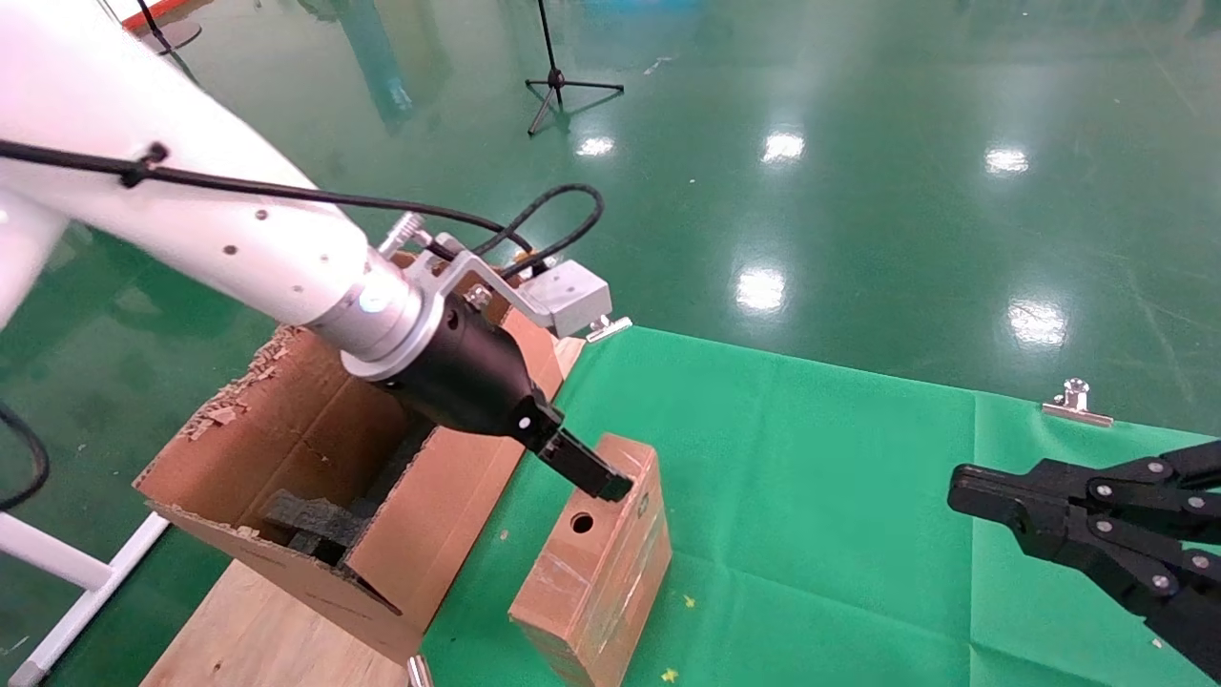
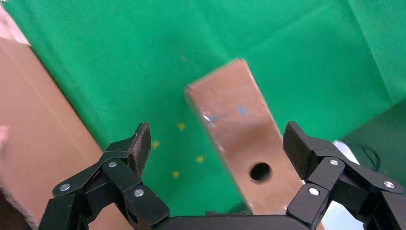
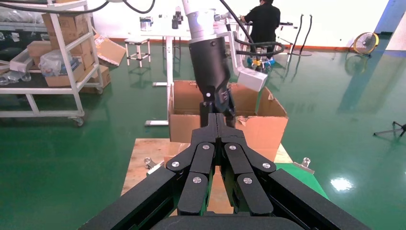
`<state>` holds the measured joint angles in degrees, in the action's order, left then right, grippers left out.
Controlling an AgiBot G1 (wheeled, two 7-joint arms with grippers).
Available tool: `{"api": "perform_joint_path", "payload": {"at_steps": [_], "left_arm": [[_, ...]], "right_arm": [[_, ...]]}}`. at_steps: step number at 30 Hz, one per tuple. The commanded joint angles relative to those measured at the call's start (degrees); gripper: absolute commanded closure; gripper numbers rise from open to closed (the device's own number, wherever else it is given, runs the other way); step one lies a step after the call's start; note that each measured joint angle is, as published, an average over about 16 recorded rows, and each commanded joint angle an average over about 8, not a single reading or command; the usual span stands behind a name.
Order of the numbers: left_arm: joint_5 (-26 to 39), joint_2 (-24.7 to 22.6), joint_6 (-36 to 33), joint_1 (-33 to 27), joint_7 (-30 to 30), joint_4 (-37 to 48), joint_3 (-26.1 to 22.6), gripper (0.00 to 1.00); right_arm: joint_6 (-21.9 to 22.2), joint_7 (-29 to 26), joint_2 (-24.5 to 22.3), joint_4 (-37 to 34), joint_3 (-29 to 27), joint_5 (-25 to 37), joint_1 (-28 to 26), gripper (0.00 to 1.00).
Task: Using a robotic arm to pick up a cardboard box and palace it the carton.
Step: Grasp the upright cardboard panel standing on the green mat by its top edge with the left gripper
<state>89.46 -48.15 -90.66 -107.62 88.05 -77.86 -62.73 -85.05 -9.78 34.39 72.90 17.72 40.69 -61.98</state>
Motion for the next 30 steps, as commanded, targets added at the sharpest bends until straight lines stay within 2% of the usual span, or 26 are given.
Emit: {"api": "perform_joint_path", "payload": {"at_steps": [1, 9, 20, 23, 30], "left_arm": [[-0.74, -0.40, 0.01, -1.38, 1.79, -0.14, -2.48, 0.00], [-14.38, 0.79, 0.18, -4.04, 2.40, -0.13, -9.88, 0.00], [-18.57, 0.21, 0.50, -10.21, 2.14, -0.35, -19.92, 0.00], [-14.39, -0.55, 2.85, -11.99, 2.14, 0.01, -22.74, 0.00], [1.61, -3.50, 12.46, -11.48, 5.84, 0.42, -27.12, 0.00]], "right_arm": [[0.00, 0.00, 0.00, 0.00, 0.00, 0.00, 0.00, 1.00], [0.01, 0.01, -0.01, 0.00, 0.02, -0.01, 0.00, 1.00], [0.01, 0.02, -0.01, 0.00, 0.03, -0.02, -0.01, 1.00], [0.02, 0.02, -0.02, 0.00, 0.04, -0.03, -0.01, 1.00], [0.02, 0.03, -0.02, 0.00, 0.05, -0.04, -0.01, 1.00]]}}
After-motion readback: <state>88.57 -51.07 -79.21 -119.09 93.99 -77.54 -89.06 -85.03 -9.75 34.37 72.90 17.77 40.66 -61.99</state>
